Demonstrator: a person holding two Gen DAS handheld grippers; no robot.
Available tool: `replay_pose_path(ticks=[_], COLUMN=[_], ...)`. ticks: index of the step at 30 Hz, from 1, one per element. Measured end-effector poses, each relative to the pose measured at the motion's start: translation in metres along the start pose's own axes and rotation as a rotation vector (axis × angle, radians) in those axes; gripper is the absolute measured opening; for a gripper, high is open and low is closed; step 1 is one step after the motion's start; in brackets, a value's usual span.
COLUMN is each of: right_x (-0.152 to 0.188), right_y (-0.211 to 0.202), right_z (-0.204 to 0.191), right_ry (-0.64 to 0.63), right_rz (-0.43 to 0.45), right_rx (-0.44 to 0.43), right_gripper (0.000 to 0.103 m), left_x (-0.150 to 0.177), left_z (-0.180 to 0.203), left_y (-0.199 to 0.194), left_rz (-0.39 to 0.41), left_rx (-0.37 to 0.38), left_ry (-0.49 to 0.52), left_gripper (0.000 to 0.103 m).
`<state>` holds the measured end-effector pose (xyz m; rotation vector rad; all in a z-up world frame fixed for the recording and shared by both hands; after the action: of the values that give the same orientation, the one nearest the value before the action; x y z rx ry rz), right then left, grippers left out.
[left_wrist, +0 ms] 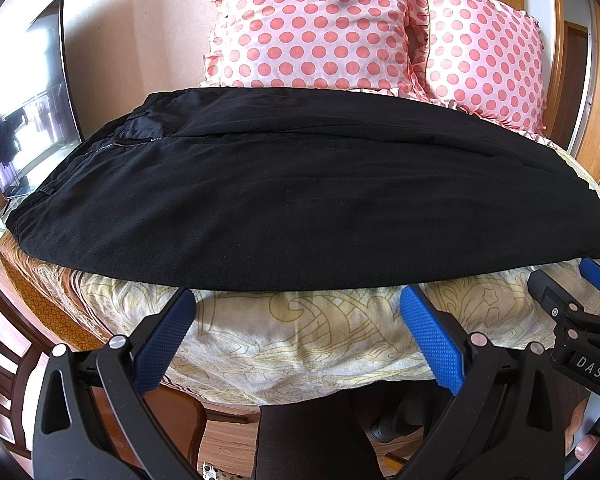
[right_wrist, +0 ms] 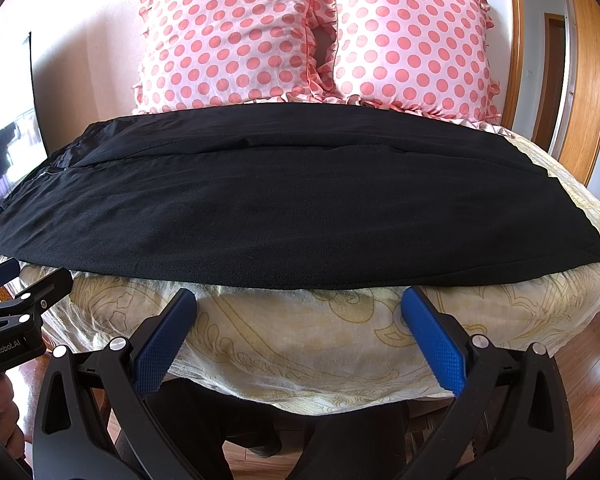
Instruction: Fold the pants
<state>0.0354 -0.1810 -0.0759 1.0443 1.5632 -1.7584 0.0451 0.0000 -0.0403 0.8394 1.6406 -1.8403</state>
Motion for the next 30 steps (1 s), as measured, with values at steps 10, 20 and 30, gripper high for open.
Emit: replay_pose_path(ticks=[10,20,30], right_x=[0.000,0.000,0.005], right_y=[0.000,0.001,0.003], right_z=[0.000,-0.001,-0.012], right_ry=[0.000,0.000,-0.036], right_rz=[0.000,-0.002,-0.025], right_rx=[0.000,0.000,-0.072], right_gripper=[0.102,0.102,0.102], left_x=[0.000,0.000,-0.005], left_z=[0.000,0.000,-0.004], left_y=[0.000,0.000,0.003], left_rz=[0.000,0.001,-0.069], left_rx=[0.000,0.000,0.017], left_ry=[0.000,0.000,0.005], left_gripper=[0.101,0.101,0.101])
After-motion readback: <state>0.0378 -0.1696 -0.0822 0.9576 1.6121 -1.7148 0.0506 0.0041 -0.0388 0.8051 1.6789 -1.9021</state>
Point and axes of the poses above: each gripper's, at about its wrist camera, not at the fingertips, and y roughly the way its jaws point, z to its right, x to its underside, the point moved 6 cm from there along y, roughly the way its jaws point, and after that the axes turned 7 degrees about x, right-handed, at the moved point
